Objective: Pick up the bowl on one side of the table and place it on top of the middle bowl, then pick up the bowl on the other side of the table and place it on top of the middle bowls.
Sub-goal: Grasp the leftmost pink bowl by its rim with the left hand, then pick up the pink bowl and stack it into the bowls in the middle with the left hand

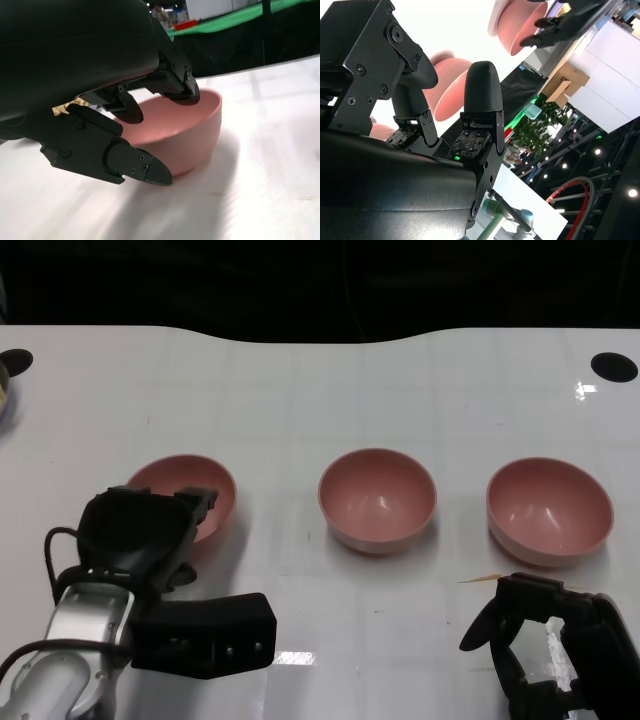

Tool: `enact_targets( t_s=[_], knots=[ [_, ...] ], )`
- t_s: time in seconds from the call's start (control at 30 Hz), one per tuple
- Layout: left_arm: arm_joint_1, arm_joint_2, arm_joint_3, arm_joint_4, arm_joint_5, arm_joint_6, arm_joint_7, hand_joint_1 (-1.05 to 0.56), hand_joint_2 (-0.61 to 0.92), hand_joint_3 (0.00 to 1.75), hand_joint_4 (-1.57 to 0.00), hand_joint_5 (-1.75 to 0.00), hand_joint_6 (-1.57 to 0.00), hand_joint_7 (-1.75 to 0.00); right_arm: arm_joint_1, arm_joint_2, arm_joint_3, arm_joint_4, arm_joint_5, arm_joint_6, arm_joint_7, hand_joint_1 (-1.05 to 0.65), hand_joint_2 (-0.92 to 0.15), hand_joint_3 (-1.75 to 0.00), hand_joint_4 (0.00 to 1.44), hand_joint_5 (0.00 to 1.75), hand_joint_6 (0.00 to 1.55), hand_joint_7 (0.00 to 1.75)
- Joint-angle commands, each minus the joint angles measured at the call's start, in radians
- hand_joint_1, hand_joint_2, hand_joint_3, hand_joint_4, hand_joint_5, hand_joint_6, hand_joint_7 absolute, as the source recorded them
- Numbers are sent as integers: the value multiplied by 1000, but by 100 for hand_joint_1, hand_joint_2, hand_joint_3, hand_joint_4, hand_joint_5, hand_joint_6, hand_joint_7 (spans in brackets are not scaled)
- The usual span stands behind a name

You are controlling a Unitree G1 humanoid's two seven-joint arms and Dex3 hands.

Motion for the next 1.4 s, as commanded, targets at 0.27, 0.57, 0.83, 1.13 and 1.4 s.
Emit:
enact_targets(
  t_s=[0.27, 0.57, 0.83, 1.13, 1.4],
  knots=[
    [-166, 11, -91, 294, -38, -53, 86, -37, 92, 3, -100, -65, -103, -9, 10, -3, -6, -26, -23, 19, -23, 17, -10, -160, 88, 157, 91, 122],
    [-211, 23, -104, 361, -98, -191, 234, -29, 91, 8, -80, -174, -122, -4, 15, -1, -2, -40, -26, 31, -26, 19, -11, -156, 89, 156, 91, 121],
    [-233, 37, -114, 311, -86, -265, 358, -23, 89, 7, -82, -175, -132, -12, 12, -3, 1, -34, -18, 21, -26, 22, -11, -158, 89, 157, 92, 121],
    [-240, 37, -121, 145, -85, -309, 346, -22, 58, 69, -88, -175, -86, -131, 9, -7, 12, -19, 15, 3, -8, 25, -11, -162, 88, 158, 92, 122],
    [-282, -1, -151, 116, -69, -362, 330, -26, 60, 53, -89, -175, -88, -130, 14, -6, 14, -29, 13, 7, -4, 25, -10, -162, 87, 158, 91, 123]
  ],
)
